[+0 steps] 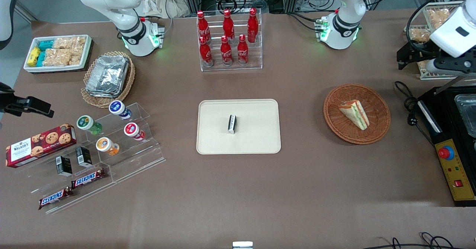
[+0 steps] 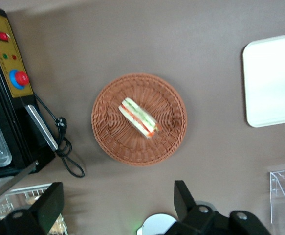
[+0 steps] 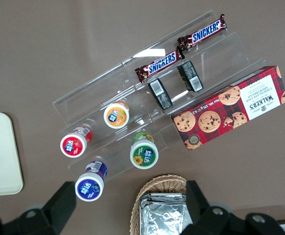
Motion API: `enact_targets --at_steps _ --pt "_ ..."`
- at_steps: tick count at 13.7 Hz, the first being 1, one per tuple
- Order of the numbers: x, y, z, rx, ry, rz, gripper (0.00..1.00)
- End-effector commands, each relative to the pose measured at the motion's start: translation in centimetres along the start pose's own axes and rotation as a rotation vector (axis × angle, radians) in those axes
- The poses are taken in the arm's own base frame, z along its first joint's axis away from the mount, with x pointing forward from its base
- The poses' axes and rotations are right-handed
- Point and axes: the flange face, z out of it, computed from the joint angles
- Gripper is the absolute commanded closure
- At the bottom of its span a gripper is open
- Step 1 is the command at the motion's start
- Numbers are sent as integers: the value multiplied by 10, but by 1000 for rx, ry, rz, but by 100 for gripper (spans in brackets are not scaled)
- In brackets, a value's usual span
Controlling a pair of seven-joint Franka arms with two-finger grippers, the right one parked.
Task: Place sandwich from basket to tray
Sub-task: 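Move the left gripper over the wrapped sandwich in the wicker basket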
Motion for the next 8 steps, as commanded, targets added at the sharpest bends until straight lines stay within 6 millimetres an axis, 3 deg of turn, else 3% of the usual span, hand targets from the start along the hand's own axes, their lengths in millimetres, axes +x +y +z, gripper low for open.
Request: enact_targets --at_steps 1,3,4,6,8 --pt "10 -6 -6 -17 -5 -25 0" --pt "16 -6 -4 -22 -6 -41 0" --pt "19 -6 7 -19 -32 -55 0" --pt "23 -2 46 -8 -84 -320 0" --pt "19 7 72 -1 -37 -476 0"
